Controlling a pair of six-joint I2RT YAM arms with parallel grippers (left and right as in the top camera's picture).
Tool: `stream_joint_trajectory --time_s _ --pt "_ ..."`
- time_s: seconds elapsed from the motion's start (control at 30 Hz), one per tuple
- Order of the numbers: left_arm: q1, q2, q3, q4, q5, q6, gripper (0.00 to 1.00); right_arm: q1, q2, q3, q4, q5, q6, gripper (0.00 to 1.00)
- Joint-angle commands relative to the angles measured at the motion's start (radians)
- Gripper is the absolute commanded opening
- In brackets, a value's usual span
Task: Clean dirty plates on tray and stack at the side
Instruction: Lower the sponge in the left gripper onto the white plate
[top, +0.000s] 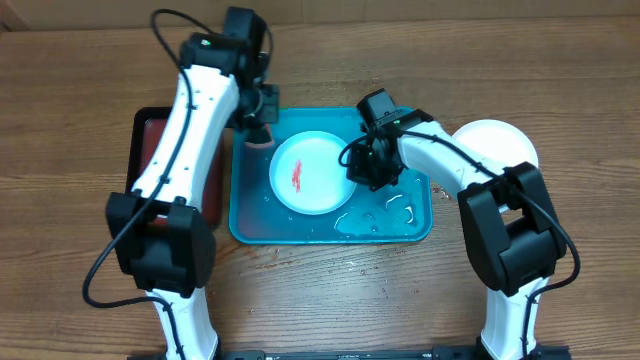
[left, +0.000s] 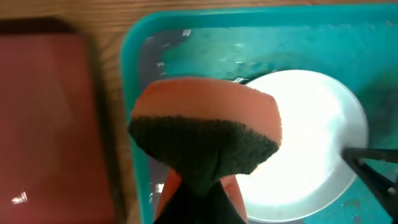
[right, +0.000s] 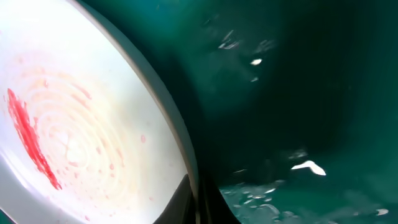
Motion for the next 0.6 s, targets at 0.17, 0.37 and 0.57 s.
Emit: stream_joint_trajectory --time_s 0.17,0.37,0.57 --pt "-0.060 -0.002 -0.201 0.148 0.019 0.080 0.04 0.021 0.010 -0.025 0.004 0.003 0.011 0.04" --pt "-0.064 -0.002 -0.317 0.241 0.021 0.077 0.04 0.021 0.010 -0.025 0.006 0.003 0.008 0.04" --pt "-0.072 -0.002 -0.416 0.345 0.059 0.077 0.04 0.021 0.010 -0.025 0.010 0.003 0.008 0.04"
